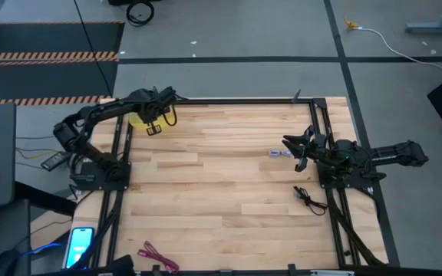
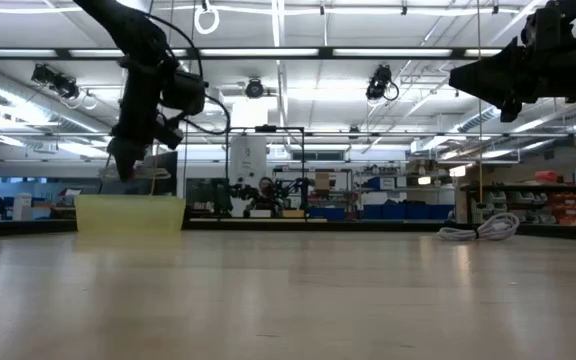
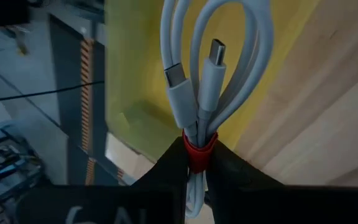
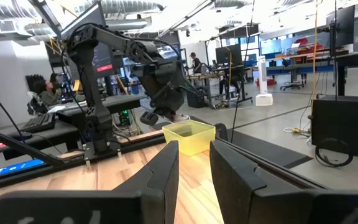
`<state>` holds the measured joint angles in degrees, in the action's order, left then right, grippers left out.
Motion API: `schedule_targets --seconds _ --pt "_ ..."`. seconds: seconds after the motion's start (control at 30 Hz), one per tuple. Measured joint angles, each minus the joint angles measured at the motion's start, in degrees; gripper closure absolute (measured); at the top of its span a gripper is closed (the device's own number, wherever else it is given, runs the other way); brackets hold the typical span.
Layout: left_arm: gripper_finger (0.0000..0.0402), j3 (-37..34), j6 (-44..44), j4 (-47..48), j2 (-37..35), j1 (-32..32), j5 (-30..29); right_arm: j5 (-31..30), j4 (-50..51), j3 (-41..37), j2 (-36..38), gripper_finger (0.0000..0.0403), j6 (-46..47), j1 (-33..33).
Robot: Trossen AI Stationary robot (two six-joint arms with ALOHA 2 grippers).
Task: Pick and place USB-C Cables
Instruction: Put the left white charger cable into the yellow transparent bin
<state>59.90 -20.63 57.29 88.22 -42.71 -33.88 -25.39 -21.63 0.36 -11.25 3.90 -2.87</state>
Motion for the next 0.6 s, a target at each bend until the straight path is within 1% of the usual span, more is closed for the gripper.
schedule_targets --seconds 0.23,0.4,0.47,0.6 --pt "0.0362 -0.6 -1.2 -1.5 2.4 -2.1 1.4 0.0 0.6 0.0 0.0 0.0305 0.0 0.0" --pt "0.0362 -5.8 -5.2 -9.4 2.5 -3.1 1.4 0.0 0.8 0.0 0.0 0.0305 0.0 0.0" --pt "0.0360 -8.1 -6.7 -10.9 2.5 -3.2 1.2 0.0 0.7 0.0 0.0 0.0305 -0.1 0.0" --pt "0.0328 -10.2 -7.0 -11.3 2.5 -2.8 1.1 -0.6 0.7 0.0 0.0 0.0305 -1.9 0.0"
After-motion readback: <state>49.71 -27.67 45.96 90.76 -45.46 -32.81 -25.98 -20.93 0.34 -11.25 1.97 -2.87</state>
